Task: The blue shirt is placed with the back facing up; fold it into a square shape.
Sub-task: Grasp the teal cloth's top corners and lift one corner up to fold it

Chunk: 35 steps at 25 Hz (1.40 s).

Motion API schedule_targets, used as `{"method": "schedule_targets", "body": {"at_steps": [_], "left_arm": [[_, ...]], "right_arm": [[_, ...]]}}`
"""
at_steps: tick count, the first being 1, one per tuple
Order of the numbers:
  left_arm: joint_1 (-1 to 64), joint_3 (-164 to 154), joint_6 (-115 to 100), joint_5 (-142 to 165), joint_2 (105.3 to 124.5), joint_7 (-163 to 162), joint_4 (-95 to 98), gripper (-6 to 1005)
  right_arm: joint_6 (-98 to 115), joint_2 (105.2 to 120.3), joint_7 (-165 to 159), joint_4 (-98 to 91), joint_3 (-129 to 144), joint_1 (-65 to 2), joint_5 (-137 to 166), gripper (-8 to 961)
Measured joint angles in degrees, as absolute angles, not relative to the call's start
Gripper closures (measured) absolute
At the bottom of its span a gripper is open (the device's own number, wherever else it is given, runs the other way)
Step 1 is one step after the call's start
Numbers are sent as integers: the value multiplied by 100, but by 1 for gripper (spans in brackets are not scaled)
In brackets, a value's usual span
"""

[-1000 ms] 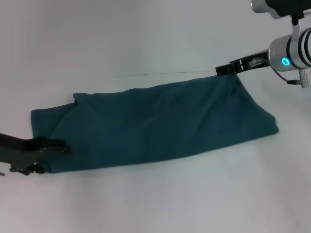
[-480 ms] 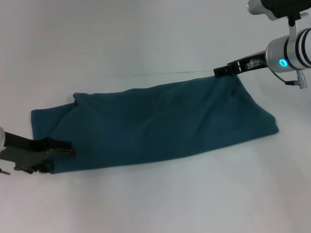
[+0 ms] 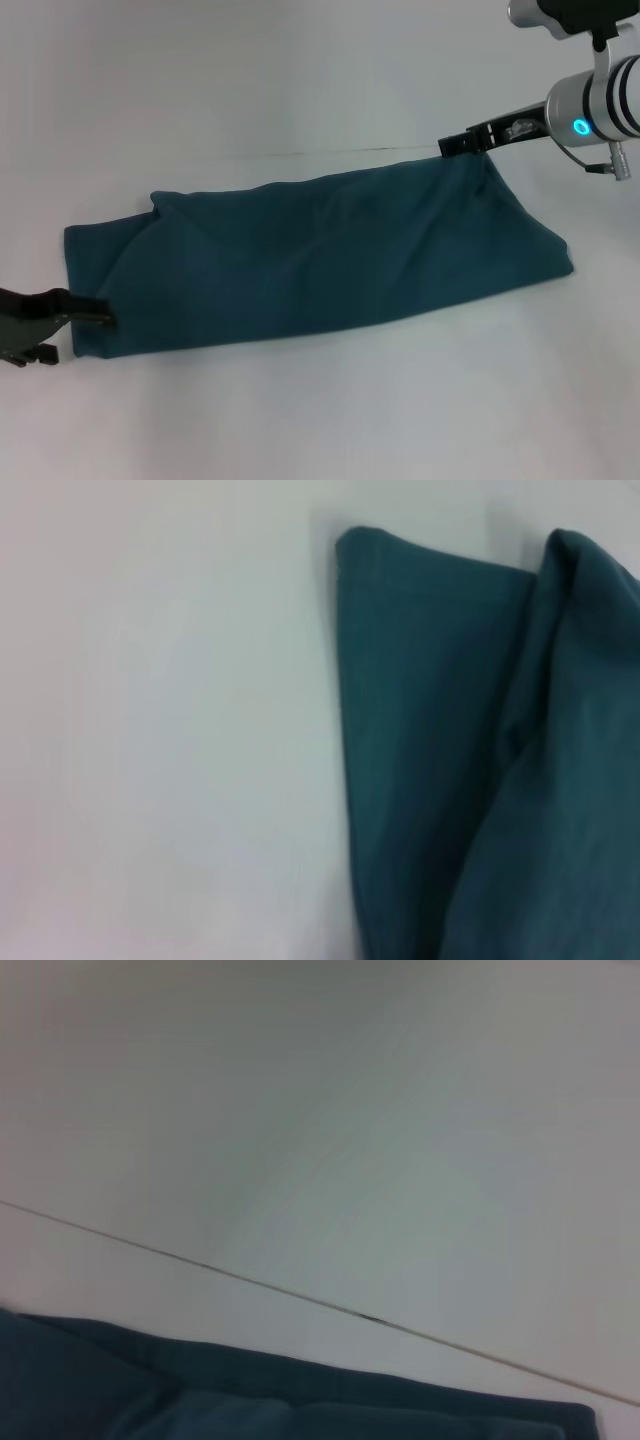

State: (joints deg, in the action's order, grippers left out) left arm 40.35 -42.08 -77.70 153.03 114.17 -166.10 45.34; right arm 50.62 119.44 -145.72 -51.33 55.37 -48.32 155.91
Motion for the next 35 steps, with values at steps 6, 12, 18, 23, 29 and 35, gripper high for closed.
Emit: {"method": "schedule_targets", "body": {"at_steps": [6,12,18,23,29,35], "left_arm": [[4039,-4243,-7606,15377,11417,-16611,4411,67],[4131,-4253,-7494,15373,11470,-16597,4310,66],[4333,-4269,-7389,15372,11480,-16571,3988,67],[4452,-4296,-7299,15382,11493,-16501,3849,66],[4464,-4284,-7264,15301,11506,-16112,3833,80],[4442,-4238,-7216,15246,11504,-15958,3832,179]], "right_arm": [[5067,11951,-14572,-5133,5537,-4843,15591,29],[5073,11953,-14572,-5133,5536,-4843,15591,29],[5073,11953,-14573,-5144,5537,-4843,15592,29],[5072,11953,-14572,-5153,5537,-4823,15592,28],[5072,11953,-14572,-5152,5542,-4810,15592,28],[5075,11953,-14572,-5148,5551,-4808,15592,28]]}}
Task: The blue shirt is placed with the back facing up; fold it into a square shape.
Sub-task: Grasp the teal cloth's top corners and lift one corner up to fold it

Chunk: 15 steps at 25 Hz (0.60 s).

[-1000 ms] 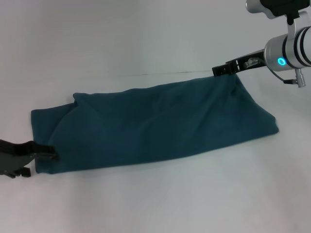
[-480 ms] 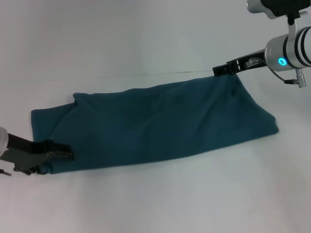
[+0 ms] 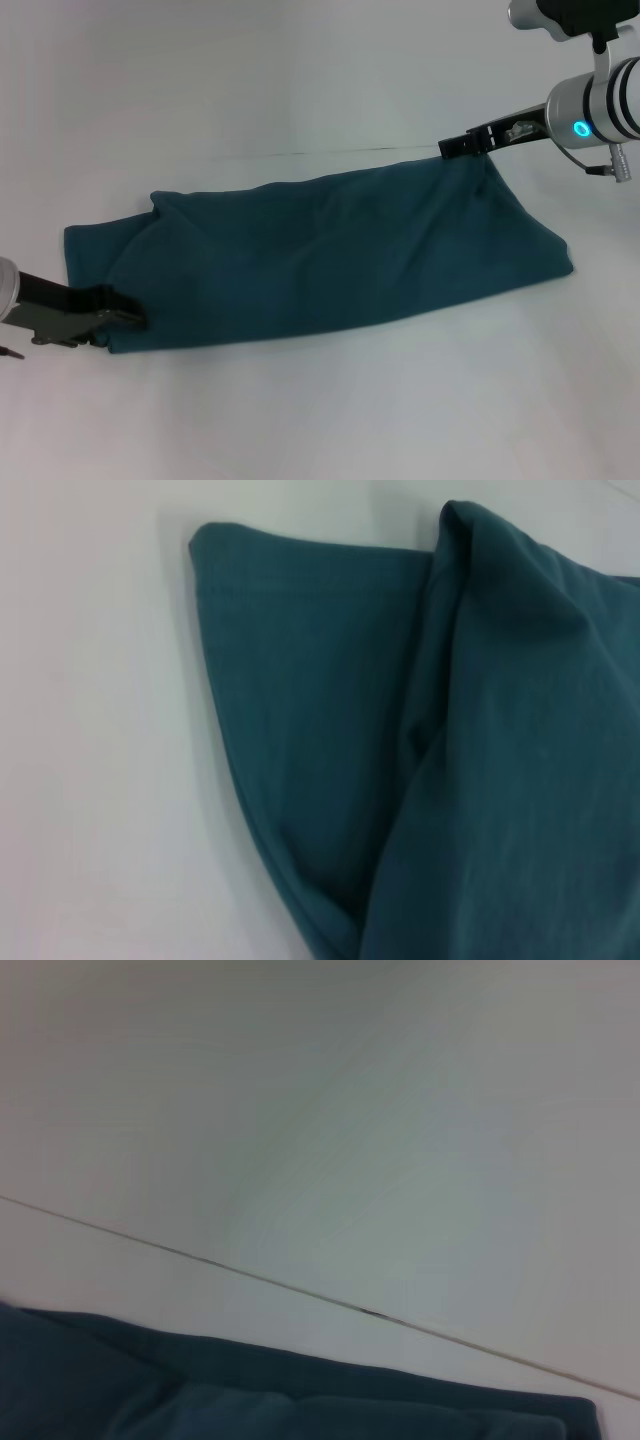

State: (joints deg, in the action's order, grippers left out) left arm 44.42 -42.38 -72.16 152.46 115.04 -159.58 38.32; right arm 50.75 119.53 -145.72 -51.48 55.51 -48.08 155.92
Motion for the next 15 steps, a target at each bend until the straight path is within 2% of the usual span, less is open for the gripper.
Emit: {"method": "schedule_targets", "body": {"at_steps": [2,7,13,15], "left_arm": [[4442,-4238,-7214,15245,11504,-15924,3832,224],[4443,-4246,-7201,15241,11518,-15805,3792,488],[4435,-4225,-7200,15060,11526,-15637,3771,727],[4442,-4225,-7235,15019,11524,-15541,3771,764]], "right_arm": [[5076,11953,-14572,-5146,5554,-4807,15592,28],[5080,11953,-14572,-5142,5555,-4807,15592,28],[5193,11953,-14573,-5143,5546,-4786,15592,29],[5324,11941,-14614,-5176,5524,-4755,15593,29]]}}
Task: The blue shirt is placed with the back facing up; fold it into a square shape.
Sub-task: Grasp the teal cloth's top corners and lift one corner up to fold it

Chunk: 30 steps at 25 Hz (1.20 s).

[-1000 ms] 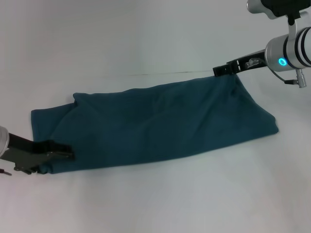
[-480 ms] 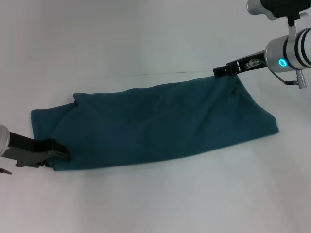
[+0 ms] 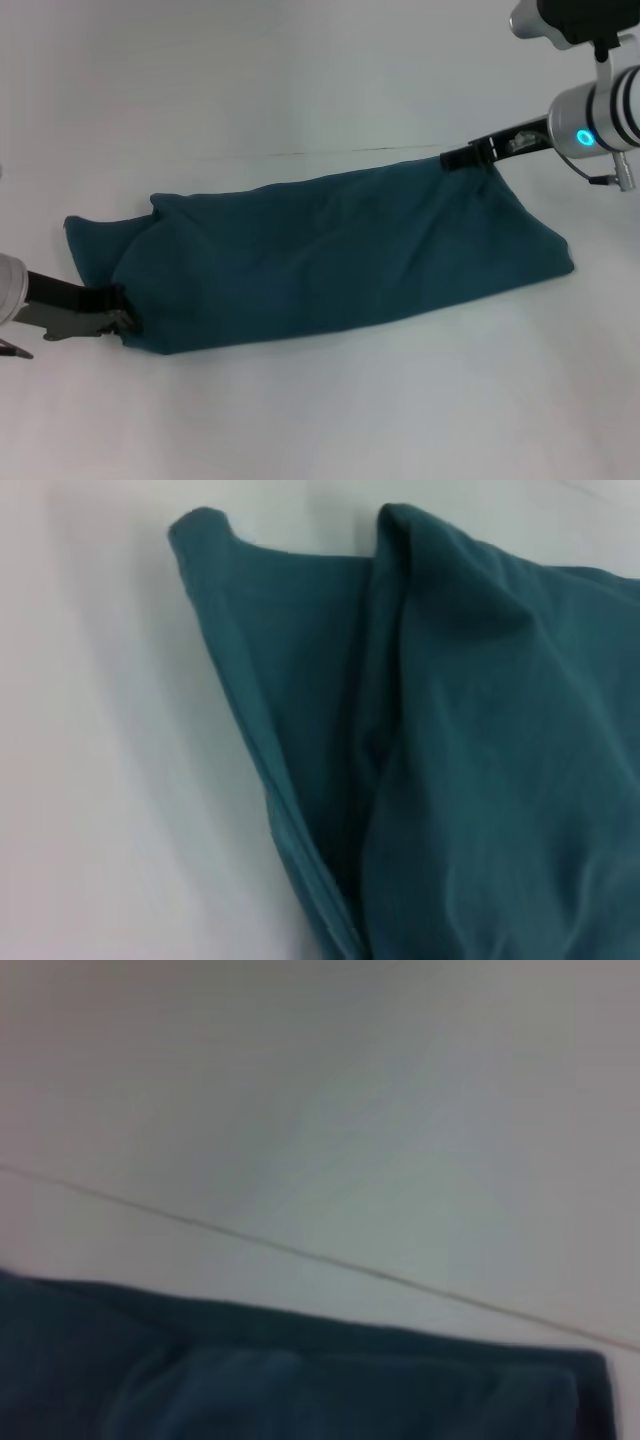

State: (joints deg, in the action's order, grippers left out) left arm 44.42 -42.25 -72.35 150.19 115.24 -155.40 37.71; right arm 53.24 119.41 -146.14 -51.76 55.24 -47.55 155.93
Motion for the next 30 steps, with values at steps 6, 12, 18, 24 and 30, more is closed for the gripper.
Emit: {"method": "schedule_targets", "body": {"at_steps": [6,12,18,24,30], "left_arm": [[4469,-4226,-7385,14963,11491,-15330,3805,875],[4463,-4228,-7424,14938,11479,-15168,3839,928],[4449,-4223,-7459,14872,11478,-15075,3866,928],[4450,-4228,-7480,14868,11478,-15051,3875,928],[4438,-4250,-7474,14868,11491,-15047,3877,928]], "right_arm": [[6034,11728,-15183,-5409,5462,-4444,15660,31],[6520,11601,-15193,-5336,5071,-4116,15635,33],[6458,11602,-15133,-5105,4965,-3887,15617,35],[6058,11635,-15056,-4809,4901,-3843,15579,36],[5706,11646,-14936,-4561,4907,-3884,15459,50]]}}
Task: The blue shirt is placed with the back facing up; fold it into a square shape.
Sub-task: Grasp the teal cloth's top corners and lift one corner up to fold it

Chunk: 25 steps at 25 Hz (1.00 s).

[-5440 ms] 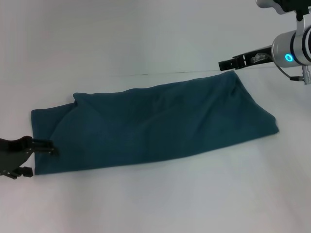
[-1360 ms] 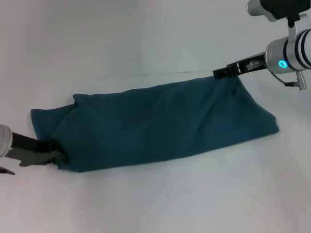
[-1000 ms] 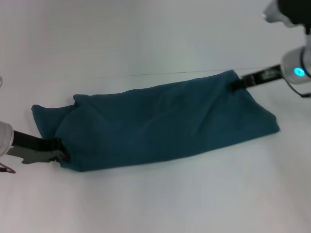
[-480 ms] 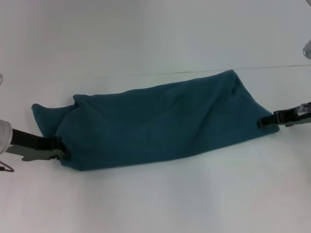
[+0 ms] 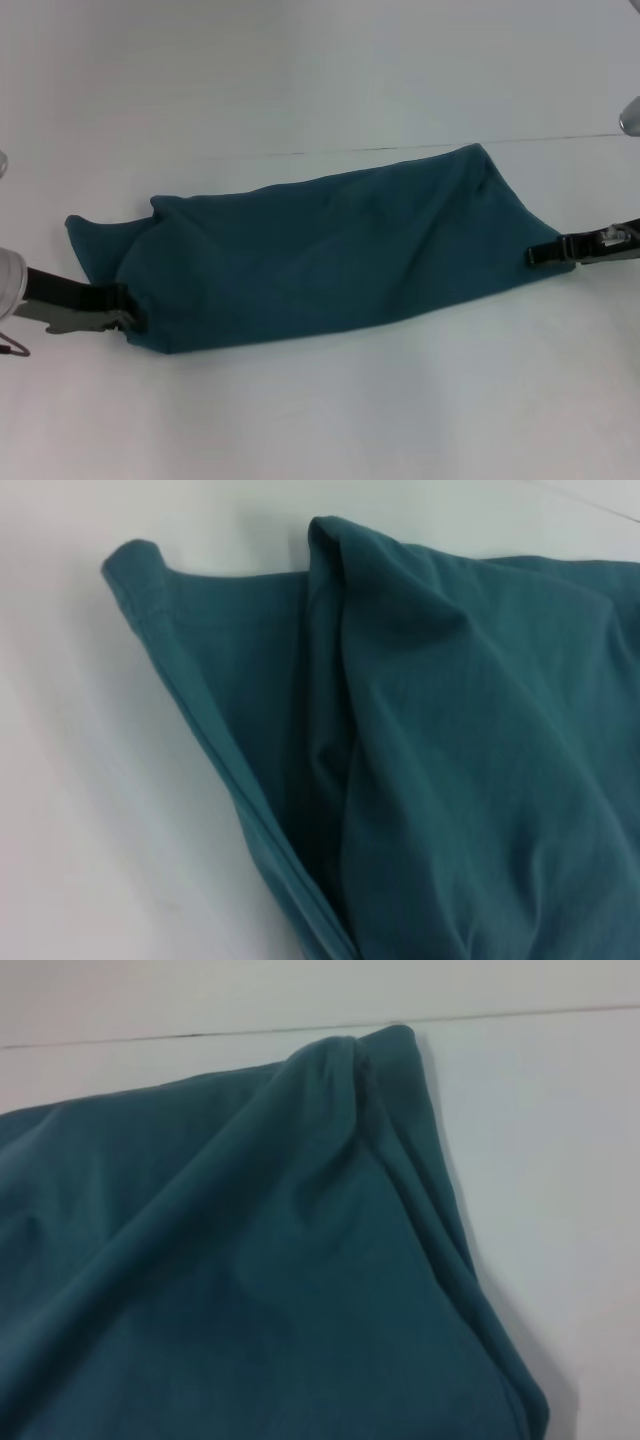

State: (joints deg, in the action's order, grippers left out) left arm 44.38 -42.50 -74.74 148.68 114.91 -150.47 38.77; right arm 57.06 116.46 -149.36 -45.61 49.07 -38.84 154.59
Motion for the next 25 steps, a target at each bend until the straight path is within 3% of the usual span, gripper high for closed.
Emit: {"method": "schedule_targets", "body": {"at_steps": [15,25], "left_arm": [[4429,-4228,-7474,14872,11498,-15011,3870,929],[4430,-4238,-7464,14873,11487,-15011,3876,929]], "right_arm": [[5433,11674,-14911,-4447,4949,-3917,15498,240],[5226,11687,-14875,-4218,5066,-4004,15580,235]]}}
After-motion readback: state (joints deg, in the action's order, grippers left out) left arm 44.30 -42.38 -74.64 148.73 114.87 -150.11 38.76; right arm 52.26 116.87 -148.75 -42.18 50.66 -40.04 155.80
